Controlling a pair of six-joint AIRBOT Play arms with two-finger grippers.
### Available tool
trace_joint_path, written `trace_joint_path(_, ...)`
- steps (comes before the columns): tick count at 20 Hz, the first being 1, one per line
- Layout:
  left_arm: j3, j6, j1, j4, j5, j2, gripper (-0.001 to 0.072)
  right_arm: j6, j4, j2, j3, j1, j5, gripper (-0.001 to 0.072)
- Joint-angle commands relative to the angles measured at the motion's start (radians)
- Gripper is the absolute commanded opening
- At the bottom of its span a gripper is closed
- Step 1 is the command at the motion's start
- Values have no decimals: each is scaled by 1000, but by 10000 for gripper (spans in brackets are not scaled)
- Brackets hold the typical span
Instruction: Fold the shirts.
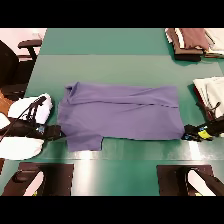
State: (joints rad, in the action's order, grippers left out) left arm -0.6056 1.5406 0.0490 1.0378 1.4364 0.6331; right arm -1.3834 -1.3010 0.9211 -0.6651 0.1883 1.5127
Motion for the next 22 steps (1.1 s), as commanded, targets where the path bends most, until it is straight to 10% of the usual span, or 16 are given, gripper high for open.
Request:
trace_joint_path(1, -63, 49, 0, 26, 123, -76, 21, -3, -81, -111, -90, -7, 81, 16)
trace_joint_path(12, -332, -153, 0, 34, -381, 445, 24, -24, -25, 447, -620, -133, -74, 16)
trace_joint_path(19, -515, -187, 0, 16, -474, 751, 85, -29, 140, 715, -840, -132, -84, 28)
trace_joint_path(20, -520, -187, 0, 7, -483, 754, 320, -29, 167, 733, -856, -132, -91, 151)
trace_joint_path(21, -529, -185, 1, -4, -480, 754, 422, -27, 185, 744, -871, -125, -97, 355)
trace_joint_path(22, -547, -185, 0, -8, -459, 753, 419, -22, 186, 745, -881, -114, -98, 397)
